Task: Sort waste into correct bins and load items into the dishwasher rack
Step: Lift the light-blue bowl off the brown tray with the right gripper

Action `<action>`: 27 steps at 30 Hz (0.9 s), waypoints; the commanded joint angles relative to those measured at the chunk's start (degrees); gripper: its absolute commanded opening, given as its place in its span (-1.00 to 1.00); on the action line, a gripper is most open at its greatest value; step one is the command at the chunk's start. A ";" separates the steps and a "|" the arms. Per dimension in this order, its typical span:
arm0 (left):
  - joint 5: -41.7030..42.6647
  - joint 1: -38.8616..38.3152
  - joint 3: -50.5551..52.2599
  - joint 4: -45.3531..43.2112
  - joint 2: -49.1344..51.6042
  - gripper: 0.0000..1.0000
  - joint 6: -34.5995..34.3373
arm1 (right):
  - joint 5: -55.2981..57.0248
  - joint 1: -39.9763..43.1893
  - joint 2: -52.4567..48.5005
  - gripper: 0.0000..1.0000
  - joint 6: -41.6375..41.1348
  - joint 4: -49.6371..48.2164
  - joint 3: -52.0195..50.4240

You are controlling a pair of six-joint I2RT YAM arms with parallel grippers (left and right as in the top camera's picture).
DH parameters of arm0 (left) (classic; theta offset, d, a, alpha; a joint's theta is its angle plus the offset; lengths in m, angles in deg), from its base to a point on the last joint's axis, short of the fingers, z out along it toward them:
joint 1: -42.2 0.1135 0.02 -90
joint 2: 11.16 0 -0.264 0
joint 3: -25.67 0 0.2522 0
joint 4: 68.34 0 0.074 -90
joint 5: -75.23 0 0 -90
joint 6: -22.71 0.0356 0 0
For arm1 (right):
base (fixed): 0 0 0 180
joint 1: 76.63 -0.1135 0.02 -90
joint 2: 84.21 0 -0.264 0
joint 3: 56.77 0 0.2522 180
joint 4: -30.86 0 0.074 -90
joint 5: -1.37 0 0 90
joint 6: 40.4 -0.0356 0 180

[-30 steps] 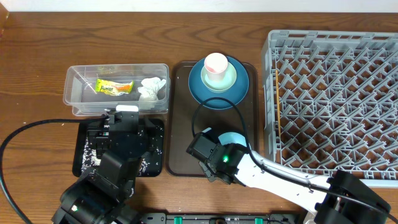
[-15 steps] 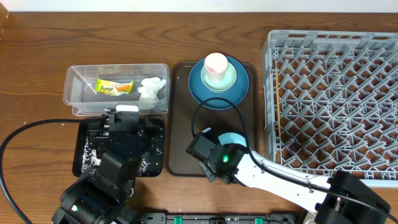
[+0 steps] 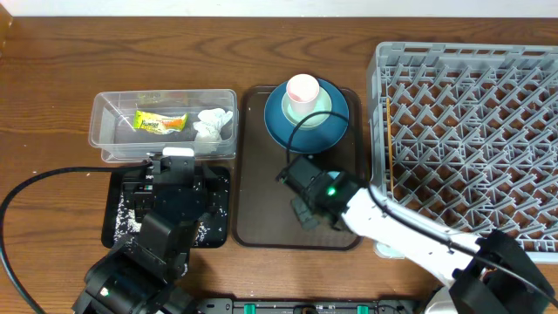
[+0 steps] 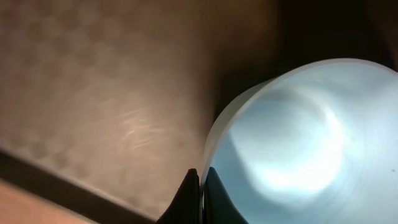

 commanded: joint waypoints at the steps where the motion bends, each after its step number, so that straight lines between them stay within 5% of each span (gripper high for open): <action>1: -1.33 -0.09 -1.64 0.04 0.04 0.89 -0.94 | 0.70 2.10 -0.33 -0.98 3.80 -0.02 0.33; 6: -1.33 -0.09 -1.64 0.04 0.04 0.89 -0.94 | 0.68 1.55 -0.33 -0.94 3.80 -2.10 0.33; 10: -1.33 -0.09 -1.64 0.04 0.04 0.89 -0.94 | 0.68 0.81 -0.33 -0.58 3.80 -2.51 0.33; 27: -1.33 -0.09 -1.64 0.04 0.04 0.89 -0.94 | -0.20 -0.35 -0.33 -0.60 3.78 -4.42 -2.58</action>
